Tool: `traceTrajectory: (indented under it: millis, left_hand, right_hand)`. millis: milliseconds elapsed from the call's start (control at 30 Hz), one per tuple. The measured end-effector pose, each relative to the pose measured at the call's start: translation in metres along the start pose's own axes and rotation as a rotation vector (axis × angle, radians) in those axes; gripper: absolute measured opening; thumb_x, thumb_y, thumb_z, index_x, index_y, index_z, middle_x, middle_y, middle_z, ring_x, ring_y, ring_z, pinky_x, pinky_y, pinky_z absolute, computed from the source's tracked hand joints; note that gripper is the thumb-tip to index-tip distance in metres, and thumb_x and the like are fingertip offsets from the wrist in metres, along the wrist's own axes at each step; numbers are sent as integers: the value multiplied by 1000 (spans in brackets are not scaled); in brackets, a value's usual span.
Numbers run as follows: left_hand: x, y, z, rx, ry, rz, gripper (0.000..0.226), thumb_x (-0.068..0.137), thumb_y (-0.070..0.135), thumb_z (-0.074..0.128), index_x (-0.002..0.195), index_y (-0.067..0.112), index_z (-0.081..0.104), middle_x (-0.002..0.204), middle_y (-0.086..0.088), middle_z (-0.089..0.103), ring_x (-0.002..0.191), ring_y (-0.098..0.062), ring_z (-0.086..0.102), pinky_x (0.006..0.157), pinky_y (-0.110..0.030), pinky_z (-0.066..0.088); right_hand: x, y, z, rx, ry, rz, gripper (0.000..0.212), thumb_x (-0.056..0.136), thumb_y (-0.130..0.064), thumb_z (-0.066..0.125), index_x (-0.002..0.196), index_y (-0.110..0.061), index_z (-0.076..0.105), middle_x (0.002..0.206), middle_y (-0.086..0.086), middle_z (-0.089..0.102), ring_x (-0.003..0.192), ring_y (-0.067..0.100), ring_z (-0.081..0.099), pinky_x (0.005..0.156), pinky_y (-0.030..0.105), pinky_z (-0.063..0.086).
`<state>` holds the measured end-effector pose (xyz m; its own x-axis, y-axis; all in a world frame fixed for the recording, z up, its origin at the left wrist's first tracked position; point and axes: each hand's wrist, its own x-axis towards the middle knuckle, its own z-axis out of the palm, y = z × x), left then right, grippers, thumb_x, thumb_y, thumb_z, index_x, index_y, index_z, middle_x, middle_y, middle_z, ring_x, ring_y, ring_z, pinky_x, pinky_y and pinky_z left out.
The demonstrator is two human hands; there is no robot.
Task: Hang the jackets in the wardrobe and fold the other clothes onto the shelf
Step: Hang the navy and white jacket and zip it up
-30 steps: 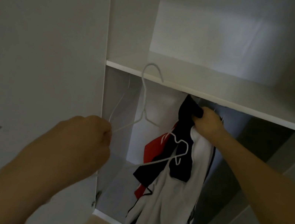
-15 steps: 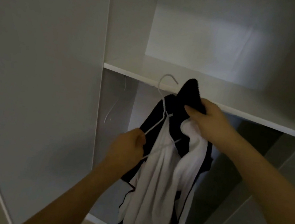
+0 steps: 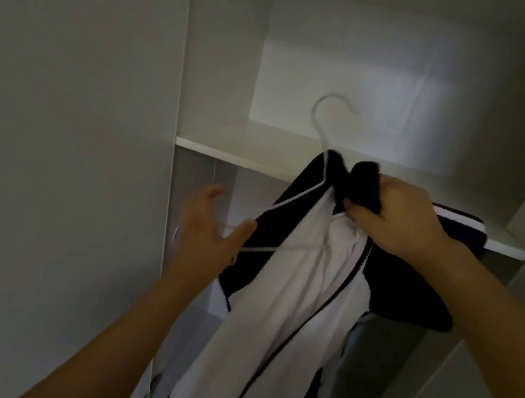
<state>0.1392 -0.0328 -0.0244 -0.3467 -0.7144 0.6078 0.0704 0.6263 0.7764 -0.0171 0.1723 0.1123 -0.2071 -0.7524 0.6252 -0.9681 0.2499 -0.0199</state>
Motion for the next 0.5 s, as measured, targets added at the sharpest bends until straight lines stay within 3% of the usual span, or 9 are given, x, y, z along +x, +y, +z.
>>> traceTrajectory:
  millis: [33,100,167,200,267,300,367,433,500]
  left_hand:
    - [-6,-6,3,-167,-27,-239,100,61,65,79,140,24,35,134,10,42,116,-3,44,98,-13,36]
    - [-29,-20,18,-417,-249,-671,124,48,59,86,149,30,20,148,2,38,117,-8,48,99,-27,39]
    - [-54,-28,38,-476,-555,-878,120,55,54,85,153,30,19,144,3,44,117,-10,51,97,-29,37]
    - [-60,-28,47,-540,-641,-922,105,61,54,83,149,28,33,132,6,56,110,-9,59,90,-27,44]
    - [-61,-20,65,-761,-725,-976,56,73,56,74,120,25,69,101,4,73,82,-9,71,65,-22,54]
    - [-59,-16,74,-871,-763,-968,41,81,54,67,109,24,75,94,0,75,77,-13,72,61,-24,55]
    - [-55,-3,90,-893,-806,-924,33,94,39,55,108,19,76,97,-7,73,82,-20,71,68,-31,57]
    - [-61,0,111,-708,-912,-870,24,95,21,55,101,10,76,93,-13,68,77,-23,67,71,-34,55]
    - [-74,2,131,-533,-1071,-827,18,95,15,58,96,6,73,88,-12,65,74,-21,62,71,-33,52]
  right_hand:
    - [-1,4,-4,23,33,76,46,89,-26,64,59,-27,30,58,-14,36,56,16,42,55,29,27]
    - [-3,12,-11,139,103,216,46,89,-28,63,55,-23,32,54,-8,39,53,18,42,54,30,27]
    - [-7,16,-20,224,170,273,50,89,-29,63,53,-16,32,50,-3,39,48,17,40,50,31,27]
    - [-9,17,-24,245,188,279,50,89,-30,62,52,-15,32,49,-2,39,46,15,39,48,32,27]
    - [-13,18,-32,260,189,281,49,88,-28,63,52,-14,32,47,-2,39,44,11,38,47,31,28]
    - [-16,19,-36,266,181,283,50,88,-26,64,51,-14,32,47,-3,38,42,8,37,46,30,29]
    - [-22,18,-42,293,166,291,51,87,-24,65,50,-17,30,45,-6,36,40,7,35,43,24,25]
    - [-29,19,-47,339,170,301,47,83,-28,63,51,-16,31,46,-7,36,42,5,34,44,25,25]
    - [-36,24,-53,407,190,322,43,82,-28,61,54,-4,39,51,0,43,50,11,42,50,28,30]
